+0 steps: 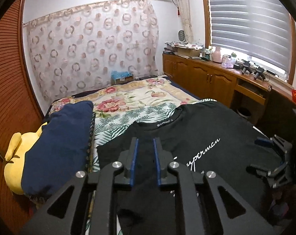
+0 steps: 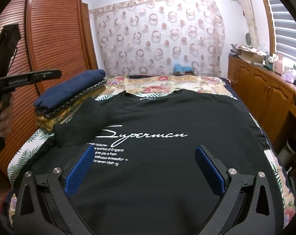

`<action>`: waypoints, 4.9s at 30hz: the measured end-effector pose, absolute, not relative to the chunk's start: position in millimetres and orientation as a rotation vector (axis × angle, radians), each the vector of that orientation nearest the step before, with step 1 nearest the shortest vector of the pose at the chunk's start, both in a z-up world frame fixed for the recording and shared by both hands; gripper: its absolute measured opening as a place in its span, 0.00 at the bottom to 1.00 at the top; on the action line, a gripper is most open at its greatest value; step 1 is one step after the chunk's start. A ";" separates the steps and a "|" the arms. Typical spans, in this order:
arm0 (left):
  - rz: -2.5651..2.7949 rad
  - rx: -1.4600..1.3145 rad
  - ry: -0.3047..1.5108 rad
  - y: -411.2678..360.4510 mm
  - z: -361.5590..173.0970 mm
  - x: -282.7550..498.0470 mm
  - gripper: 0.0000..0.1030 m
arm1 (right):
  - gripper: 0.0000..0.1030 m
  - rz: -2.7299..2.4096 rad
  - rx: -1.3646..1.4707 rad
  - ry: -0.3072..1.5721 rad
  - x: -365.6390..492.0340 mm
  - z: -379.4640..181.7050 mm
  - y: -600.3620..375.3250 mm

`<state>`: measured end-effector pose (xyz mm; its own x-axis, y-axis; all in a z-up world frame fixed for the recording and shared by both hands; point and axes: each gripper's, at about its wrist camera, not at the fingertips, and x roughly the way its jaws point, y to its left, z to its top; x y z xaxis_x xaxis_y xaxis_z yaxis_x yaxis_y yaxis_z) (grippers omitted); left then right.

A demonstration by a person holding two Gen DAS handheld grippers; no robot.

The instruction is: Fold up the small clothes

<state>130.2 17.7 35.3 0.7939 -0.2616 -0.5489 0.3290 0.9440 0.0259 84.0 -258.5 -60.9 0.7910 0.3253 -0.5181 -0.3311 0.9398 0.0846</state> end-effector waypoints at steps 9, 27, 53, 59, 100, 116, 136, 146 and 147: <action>-0.241 0.089 0.639 55.4 -8.4 99.0 0.20 | 0.93 0.415 -0.044 0.583 104.3 -52.6 -251.7; -0.189 0.044 0.837 93.5 -88.9 99.1 0.20 | 0.37 0.656 -0.186 0.803 204.7 -89.4 -136.1; -0.133 0.024 0.882 100.7 -92.8 96.9 0.46 | 0.06 0.468 -0.258 0.795 229.2 -89.1 -176.1; -0.126 0.011 0.882 101.7 -92.9 97.7 0.49 | 0.27 0.481 -0.266 0.772 215.9 -80.1 -190.6; -0.375 0.051 0.848 -0.8 -77.8 94.6 0.10 | 0.59 0.396 -0.227 0.857 166.4 -108.5 -299.1; -0.431 0.021 0.847 -20.3 -54.2 62.8 0.09 | 0.60 0.394 -0.228 0.856 166.5 -108.6 -298.9; -0.326 0.054 0.846 0.1 -65.3 101.5 0.40 | 0.60 0.394 -0.227 0.856 166.5 -108.6 -298.8; -0.275 0.082 0.900 1.5 -84.8 127.7 0.48 | 0.61 0.393 -0.228 0.857 166.6 -108.5 -298.7; -0.272 0.089 0.897 0.4 -85.2 127.7 0.48 | 0.61 0.393 -0.227 0.857 166.6 -108.5 -298.7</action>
